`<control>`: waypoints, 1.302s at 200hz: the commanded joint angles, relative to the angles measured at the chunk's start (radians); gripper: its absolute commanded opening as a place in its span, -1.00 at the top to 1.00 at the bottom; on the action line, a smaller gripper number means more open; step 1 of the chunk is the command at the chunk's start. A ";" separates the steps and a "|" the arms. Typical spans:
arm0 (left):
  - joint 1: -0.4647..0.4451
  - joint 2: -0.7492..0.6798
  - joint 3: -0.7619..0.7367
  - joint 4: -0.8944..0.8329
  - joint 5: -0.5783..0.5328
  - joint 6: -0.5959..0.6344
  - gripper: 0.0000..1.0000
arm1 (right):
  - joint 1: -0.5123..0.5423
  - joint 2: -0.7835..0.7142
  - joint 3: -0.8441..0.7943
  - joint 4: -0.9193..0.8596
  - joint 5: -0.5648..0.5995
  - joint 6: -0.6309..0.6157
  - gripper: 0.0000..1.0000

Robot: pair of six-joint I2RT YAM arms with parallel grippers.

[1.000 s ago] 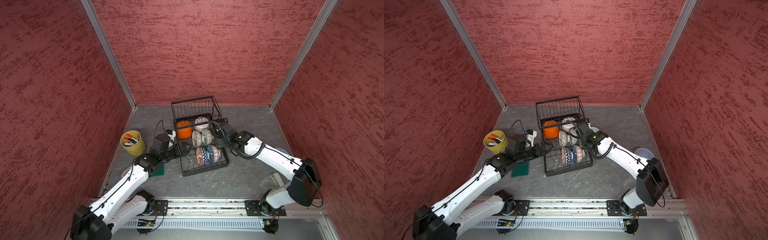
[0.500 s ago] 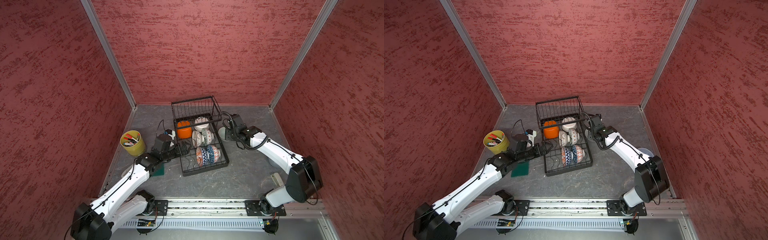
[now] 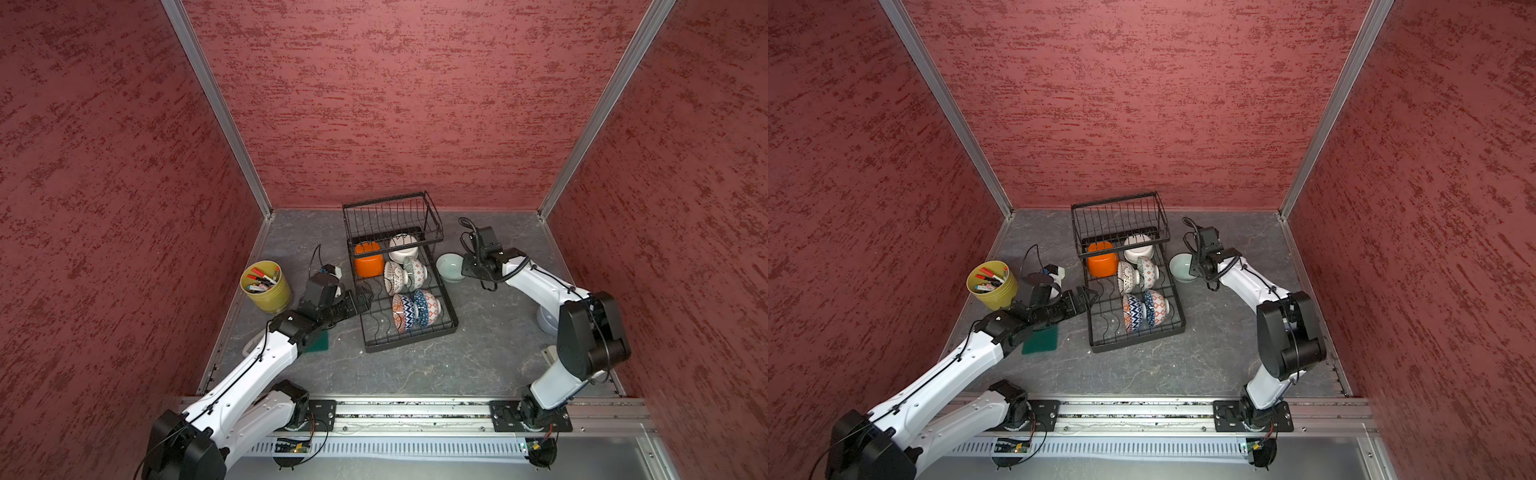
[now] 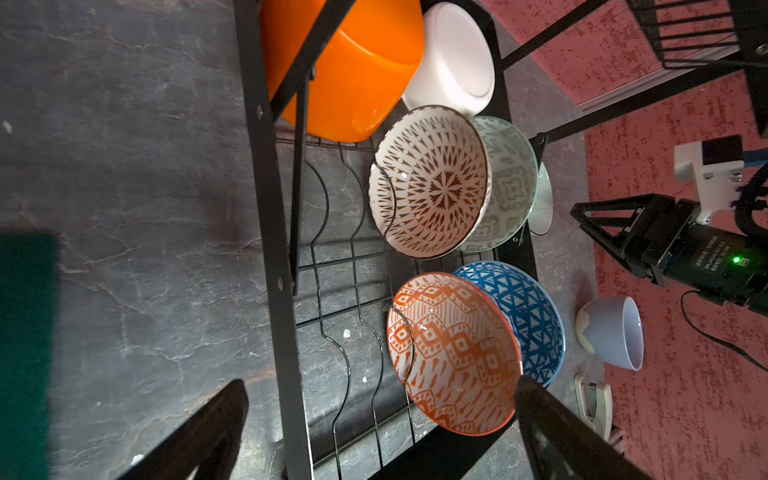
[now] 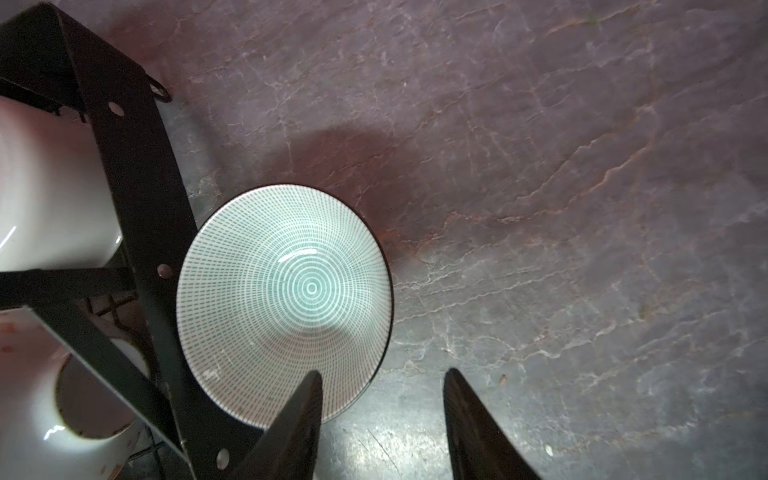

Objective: Load the bowls into the dish rack
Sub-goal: 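Lower the right gripper onto the pale green striped bowl rim and close it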

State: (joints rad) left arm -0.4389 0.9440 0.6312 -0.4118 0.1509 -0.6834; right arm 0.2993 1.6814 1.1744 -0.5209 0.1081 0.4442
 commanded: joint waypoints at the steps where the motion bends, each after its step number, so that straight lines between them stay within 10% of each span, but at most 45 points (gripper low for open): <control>1: 0.005 -0.004 -0.015 0.001 -0.002 -0.003 -0.99 | -0.010 0.029 0.014 0.038 -0.031 -0.001 0.06; 260: -0.163 -0.078 -0.159 0.043 -0.073 -0.214 -0.99 | -0.049 0.160 0.076 0.070 0.000 0.007 1.00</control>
State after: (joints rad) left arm -0.5816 0.8684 0.4728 -0.3740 0.0975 -0.8837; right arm 0.2569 1.8259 1.2224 -0.4305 0.0826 0.4591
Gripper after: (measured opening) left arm 0.996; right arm 0.083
